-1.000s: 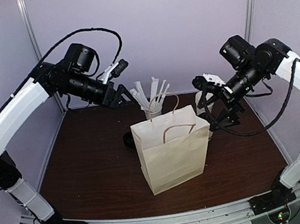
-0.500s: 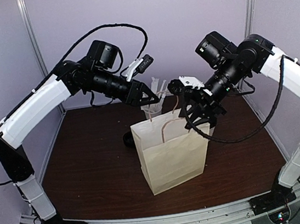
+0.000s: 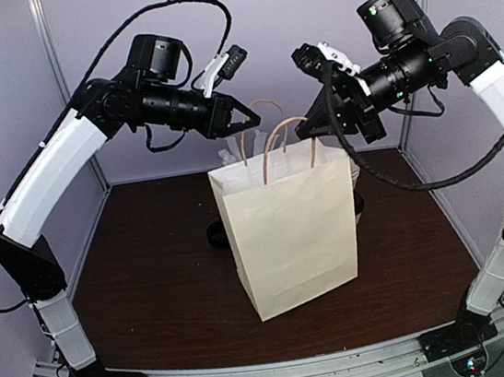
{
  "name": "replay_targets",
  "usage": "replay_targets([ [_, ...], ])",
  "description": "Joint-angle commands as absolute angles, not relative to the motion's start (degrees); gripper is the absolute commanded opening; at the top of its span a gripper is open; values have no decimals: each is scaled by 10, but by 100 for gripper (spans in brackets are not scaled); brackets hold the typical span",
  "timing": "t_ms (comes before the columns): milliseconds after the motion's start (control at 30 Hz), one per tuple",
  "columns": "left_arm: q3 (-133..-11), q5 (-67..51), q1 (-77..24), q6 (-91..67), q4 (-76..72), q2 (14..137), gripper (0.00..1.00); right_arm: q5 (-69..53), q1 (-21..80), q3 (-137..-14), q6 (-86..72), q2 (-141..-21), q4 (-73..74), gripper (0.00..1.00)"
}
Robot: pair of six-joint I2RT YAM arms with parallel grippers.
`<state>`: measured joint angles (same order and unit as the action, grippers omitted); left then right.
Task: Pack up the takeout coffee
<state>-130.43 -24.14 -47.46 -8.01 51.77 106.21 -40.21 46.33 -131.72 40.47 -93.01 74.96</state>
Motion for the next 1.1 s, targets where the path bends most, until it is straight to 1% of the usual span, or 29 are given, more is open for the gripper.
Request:
replay_targets([
  [0,-1361,-233,-474,-85,486,1044,0,-397,466,-1385,384,-946,727,0],
  [100,-1384,-226,-474,-79,498,1050,0,-392,466,-1409,380,-960,719,0],
  [267,-1387,-221,-474,-74,505,1047,0,-399,466,-1420,374,-969,716,0],
  [300,-1384,-221,-473,-73,507,1045,0,-399,466,-1418,375,-970,717,1],
  [333,-1379,-221,-474,-72,508,1043,0,-398,466,-1411,378,-969,719,5],
  [367,-1370,-213,-473,-71,509,1040,16,-398,466,-1403,382,-968,722,26],
  [400,-1353,-198,-473,-73,507,1034,43,-396,466,-1393,384,-965,725,45],
  [433,-1332,-174,-474,-76,500,1026,69,-390,466,-1378,386,-959,725,60],
  [467,-1306,-150,-474,-80,492,1016,93,-382,465,-1363,387,-953,722,70],
  [500,-1284,-122,-473,-83,483,1006,97,-371,464,-1349,388,-947,722,77],
  [600,-1247,-82,-474,-86,466,984,98,-355,454,-1329,398,-935,738,95],
  [633,-1246,-80,-474,-85,467,980,98,-354,449,-1325,398,-929,742,98],
  [767,-1239,-89,-473,-86,471,966,98,-349,414,-1303,373,-906,736,100],
  [867,-1206,-92,-474,-80,474,955,97,-373,358,-1270,351,-889,725,100],
  [967,-1168,-87,-473,-71,484,947,91,-394,290,-1213,336,-870,705,100],
  [1067,-1145,-84,-474,-57,509,950,84,-368,233,-1140,330,-858,676,100],
])
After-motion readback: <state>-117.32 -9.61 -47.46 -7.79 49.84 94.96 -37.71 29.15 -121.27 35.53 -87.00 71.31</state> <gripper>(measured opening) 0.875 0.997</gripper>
